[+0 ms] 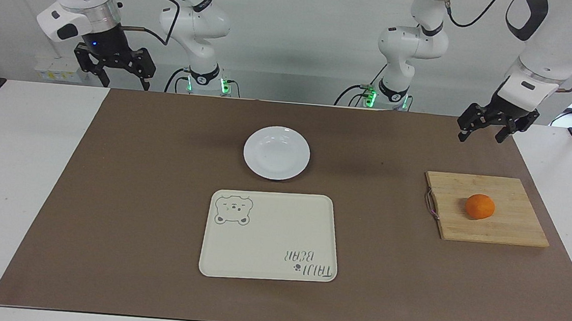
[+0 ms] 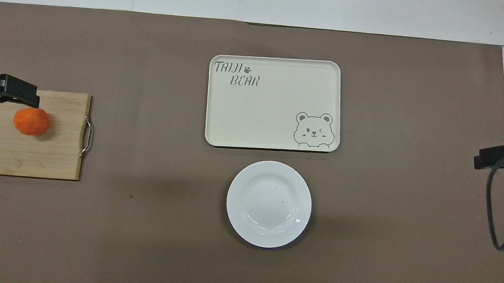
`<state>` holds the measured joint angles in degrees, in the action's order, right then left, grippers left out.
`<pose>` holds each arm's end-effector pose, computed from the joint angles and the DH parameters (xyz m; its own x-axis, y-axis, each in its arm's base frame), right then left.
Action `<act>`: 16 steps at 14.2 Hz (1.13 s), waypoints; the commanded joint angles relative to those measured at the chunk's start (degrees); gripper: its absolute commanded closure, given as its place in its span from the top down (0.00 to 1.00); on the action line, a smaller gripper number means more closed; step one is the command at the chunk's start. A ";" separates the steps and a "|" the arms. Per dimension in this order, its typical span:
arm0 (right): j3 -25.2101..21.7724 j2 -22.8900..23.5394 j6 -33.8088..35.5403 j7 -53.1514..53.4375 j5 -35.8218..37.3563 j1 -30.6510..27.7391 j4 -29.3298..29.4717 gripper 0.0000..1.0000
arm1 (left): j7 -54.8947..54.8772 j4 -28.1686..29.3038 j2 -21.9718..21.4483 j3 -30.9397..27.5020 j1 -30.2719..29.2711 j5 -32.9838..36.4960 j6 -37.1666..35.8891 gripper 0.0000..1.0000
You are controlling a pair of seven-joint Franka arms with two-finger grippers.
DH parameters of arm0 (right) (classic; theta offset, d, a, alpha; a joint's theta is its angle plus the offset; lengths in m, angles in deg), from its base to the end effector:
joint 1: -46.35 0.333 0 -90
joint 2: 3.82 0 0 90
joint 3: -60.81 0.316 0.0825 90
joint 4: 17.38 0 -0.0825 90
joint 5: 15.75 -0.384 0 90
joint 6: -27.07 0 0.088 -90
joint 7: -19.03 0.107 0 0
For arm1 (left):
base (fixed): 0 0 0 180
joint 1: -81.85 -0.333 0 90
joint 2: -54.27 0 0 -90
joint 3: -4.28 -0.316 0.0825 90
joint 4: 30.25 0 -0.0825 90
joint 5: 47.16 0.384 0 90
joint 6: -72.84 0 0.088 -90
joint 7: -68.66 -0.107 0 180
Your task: Place orange and plate with both arms
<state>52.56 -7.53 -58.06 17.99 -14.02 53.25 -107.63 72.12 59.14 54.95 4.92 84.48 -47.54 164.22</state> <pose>0.5255 -0.0186 0.6497 0.9996 -0.0074 -0.0256 -0.0069 -0.9998 0.0204 0.5598 -0.0326 0.6251 0.9997 0.0035 0.0224 0.0033 -1.0000 0.0081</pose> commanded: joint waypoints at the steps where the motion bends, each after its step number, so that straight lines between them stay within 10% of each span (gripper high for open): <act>1: 0.25 -1.04 -0.92 -1.07 -0.32 -0.66 -1.33 1.00 | 0.33 0.42 -0.25 -0.12 0.28 0.83 -0.85 1.00; 16: 0.25 -1.04 -0.92 -1.16 -0.32 -0.66 -1.33 1.00 | 0.06 0.87 -0.16 -0.20 -0.60 0.83 1.61 1.00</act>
<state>52.56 -7.53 -58.06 17.99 -14.02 53.25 -107.63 72.12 59.37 54.96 4.65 84.25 -47.54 164.51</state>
